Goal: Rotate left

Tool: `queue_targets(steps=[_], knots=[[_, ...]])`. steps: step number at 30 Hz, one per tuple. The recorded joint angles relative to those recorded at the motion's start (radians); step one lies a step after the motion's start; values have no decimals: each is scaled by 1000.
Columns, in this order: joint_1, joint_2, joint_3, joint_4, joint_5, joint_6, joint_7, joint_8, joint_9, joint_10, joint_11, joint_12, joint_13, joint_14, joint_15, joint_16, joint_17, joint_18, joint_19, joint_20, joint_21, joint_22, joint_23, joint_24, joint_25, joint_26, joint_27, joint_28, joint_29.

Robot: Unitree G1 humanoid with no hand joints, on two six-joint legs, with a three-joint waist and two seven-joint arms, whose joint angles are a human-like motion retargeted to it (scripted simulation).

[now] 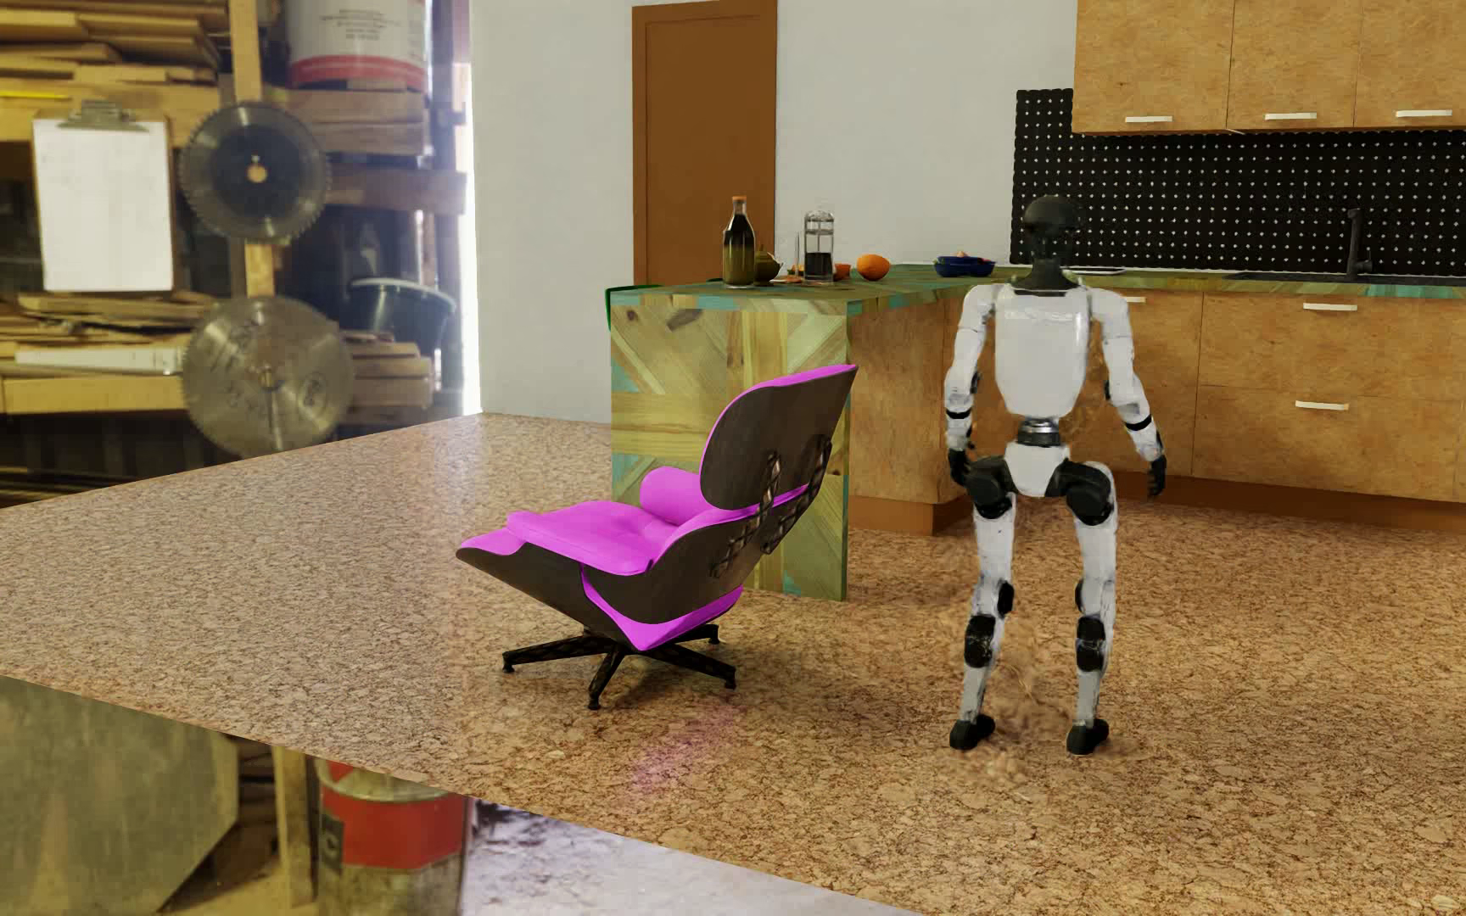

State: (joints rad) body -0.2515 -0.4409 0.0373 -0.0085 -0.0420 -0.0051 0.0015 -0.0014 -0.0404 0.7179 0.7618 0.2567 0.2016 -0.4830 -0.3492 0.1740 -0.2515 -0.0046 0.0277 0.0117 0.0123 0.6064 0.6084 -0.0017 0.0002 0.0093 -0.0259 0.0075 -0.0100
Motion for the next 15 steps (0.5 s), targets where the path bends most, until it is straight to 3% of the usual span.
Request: queue_targets(steps=[1, 2, 3, 4, 6, 7, 8, 11, 12, 13, 14, 15], knots=[[-45, -25, 54, 14, -6, 17, -12, -29, -13, 57, 29, 10, 14, -11, -12, -31, 43, -4, 39, -18, 41, 41, 17, 1, -1, 3, 30, -8, -20], [-80, -48, 89, 19, -16, 16, -25, -53, -20, 96, 65, 34, 12, -18, -46, 3, 79, -12, 44, -36, 82, 71, -8, 6, -4, 16, 72, -29, -35], [-103, -59, 107, 18, -16, 14, -39, -62, -22, 113, 68, 55, -2, -12, -29, 8, 81, -17, 26, -33, 99, 82, -9, 7, -9, 42, 78, -37, -40], [-117, -62, 127, 11, -19, 3, -45, -63, -16, 124, 58, 65, -13, -28, 14, -10, 84, -17, -12, -23, 90, 68, -6, 2, -17, 77, 66, -36, -42], [-132, -49, 152, 32, -32, 7, -28, -85, 12, 140, 25, 48, -26, -101, 48, -9, 47, 16, -24, -66, 83, 49, -21, -39, -35, 135, 39, -49, -31], [-135, -44, 147, 50, -36, 14, -20, -97, 24, 128, 13, 38, -35, -81, 53, -8, 51, -30, -28, -59, 74, 60, -22, -58, -48, 151, 32, -61, -23], [-141, -52, 145, 61, -35, 14, -18, -100, 29, 94, 20, 6, -23, 25, 31, -13, 64, -52, -29, -36, 78, 89, -26, -68, -63, 160, 26, -68, -18], [-155, -66, 161, 24, -21, -11, -48, -51, 40, 49, 13, 8, 3, 84, 56, -43, 75, -48, -28, -49, 92, 46, -15, -23, -88, 139, 52, -24, 0], [-162, -49, 175, 43, -23, 14, -42, -73, 58, 76, 3, -8, -15, 44, 58, -29, 53, -6, -29, -66, 71, 43, -8, -14, -84, 127, 72, -20, 8], [-177, -49, 167, 61, -31, 28, -30, -90, 65, 100, 7, -12, -39, 4, 55, -3, 50, -9, -28, -71, 71, 47, -16, -9, -77, 115, 93, -29, 10], [-180, -51, 156, 79, -42, 35, -20, -102, 66, 87, 20, -9, -39, 62, 43, 19, 57, -96, -25, -45, 90, 58, -41, -2, -72, 101, 101, -40, 5], [-176, -47, 160, 69, -48, 37, -29, -107, 64, 72, 26, -4, -27, 98, 33, 16, 84, -64, -23, -41, 86, 70, -38, 8, -69, 90, 89, -36, -3]])
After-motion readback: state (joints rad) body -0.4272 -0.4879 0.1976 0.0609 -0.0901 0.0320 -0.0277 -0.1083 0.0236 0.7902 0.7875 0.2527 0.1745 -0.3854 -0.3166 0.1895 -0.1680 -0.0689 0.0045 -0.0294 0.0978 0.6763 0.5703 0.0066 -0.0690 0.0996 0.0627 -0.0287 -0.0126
